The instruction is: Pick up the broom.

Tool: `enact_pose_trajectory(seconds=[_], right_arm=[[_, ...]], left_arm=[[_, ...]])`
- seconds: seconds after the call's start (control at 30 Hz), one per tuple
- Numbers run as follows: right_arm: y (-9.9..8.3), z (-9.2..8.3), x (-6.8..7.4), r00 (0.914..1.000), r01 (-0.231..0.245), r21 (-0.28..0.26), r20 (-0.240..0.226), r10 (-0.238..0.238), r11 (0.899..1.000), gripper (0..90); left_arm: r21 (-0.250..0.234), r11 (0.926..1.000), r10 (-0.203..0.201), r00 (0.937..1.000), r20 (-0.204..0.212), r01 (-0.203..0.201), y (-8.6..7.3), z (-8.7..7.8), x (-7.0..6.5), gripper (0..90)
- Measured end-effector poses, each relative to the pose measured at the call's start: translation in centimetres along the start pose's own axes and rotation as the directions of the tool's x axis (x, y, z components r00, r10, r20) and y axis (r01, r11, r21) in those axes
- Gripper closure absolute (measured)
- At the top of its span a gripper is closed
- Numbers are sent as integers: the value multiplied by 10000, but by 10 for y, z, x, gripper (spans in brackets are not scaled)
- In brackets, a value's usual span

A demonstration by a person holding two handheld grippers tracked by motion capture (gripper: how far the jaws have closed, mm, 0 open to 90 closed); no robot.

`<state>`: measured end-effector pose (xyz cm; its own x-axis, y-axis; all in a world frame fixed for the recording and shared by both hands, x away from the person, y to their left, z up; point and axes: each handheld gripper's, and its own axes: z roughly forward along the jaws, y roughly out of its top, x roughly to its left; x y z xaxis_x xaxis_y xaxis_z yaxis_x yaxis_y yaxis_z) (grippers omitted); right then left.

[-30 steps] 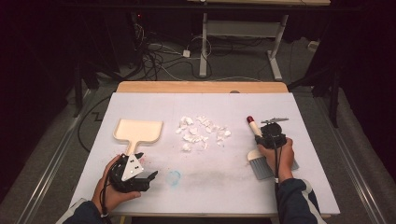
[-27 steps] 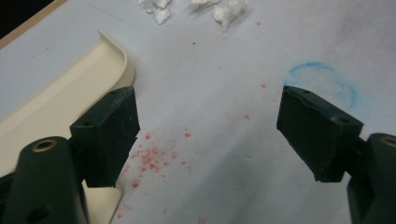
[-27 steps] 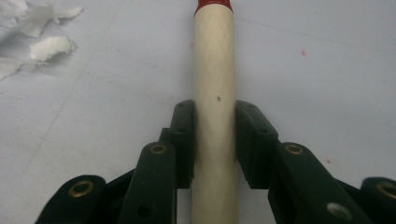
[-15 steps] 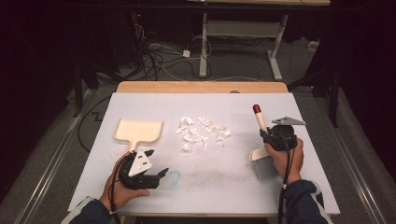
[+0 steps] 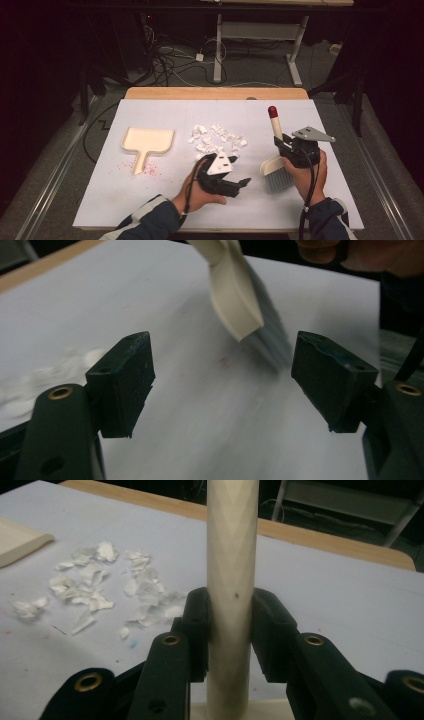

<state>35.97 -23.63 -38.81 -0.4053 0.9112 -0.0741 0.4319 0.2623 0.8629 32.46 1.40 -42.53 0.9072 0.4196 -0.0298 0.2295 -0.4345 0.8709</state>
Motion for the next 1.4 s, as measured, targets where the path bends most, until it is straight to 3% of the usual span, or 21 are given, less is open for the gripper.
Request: enact_pose_trajectory(seconds=[0.1,0.13,0.17,0.23,0.3,0.5,0.77,0.9,1.0,1.1,1.13,1.2,1.33,1.4], right_arm=[[4,-7,10,9997,225,-206,-100,-227,9995,714],[6,-11,15,9993,337,-349,-160,-342,9988,714],[7,-14,18,9991,380,-464,-185,-389,9982,714],[11,-21,27,9980,560,-709,-258,-580,9959,713],[13,-28,33,9976,554,-968,-355,-591,9938,713],[20,-45,52,9944,823,-1643,-528,-921,9830,712],[23,-53,60,9930,879,-1967,-605,-1016,9765,710],[23,-57,59,9885,962,-1941,-964,-1166,9762,703],[21,-62,56,9732,1077,-2037,-1783,-1451,9731,691],[18,-67,55,9475,1342,-2192,-2574,-1899,9664,685],[17,-69,55,9373,1552,-2334,-2722,-2177,9599,684],[16,-72,56,9272,1714,-2373,-2894,-2380,9562,670],[13,-75,57,8992,2085,-2385,-3347,-2819,9485,597],[11,-74,56,8745,2602,-2236,-3578,-3274,9393,547]], left_arm=[[-81,9999,-129,9997,218,130,7,15,-4,254],[-267,9984,-493,9978,443,505,13,24,-7,277],[-267,9984,-493,9978,443,505,13,24,-7,295],[-613,9929,-976,9930,662,1017,19,30,-7,343],[-719,9902,-1138,9900,830,1198,20,31,-6,391],[-954,9883,-1087,9884,1058,1189,19,25,-4,578],[-842,9917,-900,9921,876,974,19,14,0,623],[-555,9957,-690,9935,906,742,17,6,3,639],[-308,9989,-313,9951,941,344,13,-7,7,656],[-185,9997,-117,9954,954,135,10,-16,9,662],[-39,10000,86,9957,923,-83,6,-27,11,663],[-4,9998,180,9951,976,-180,0,-37,13,663],[374,9982,431,9938,1020,-471,-8,-50,13,663],[519,9967,564,9921,1123,-625,-11,-54,12,663]])
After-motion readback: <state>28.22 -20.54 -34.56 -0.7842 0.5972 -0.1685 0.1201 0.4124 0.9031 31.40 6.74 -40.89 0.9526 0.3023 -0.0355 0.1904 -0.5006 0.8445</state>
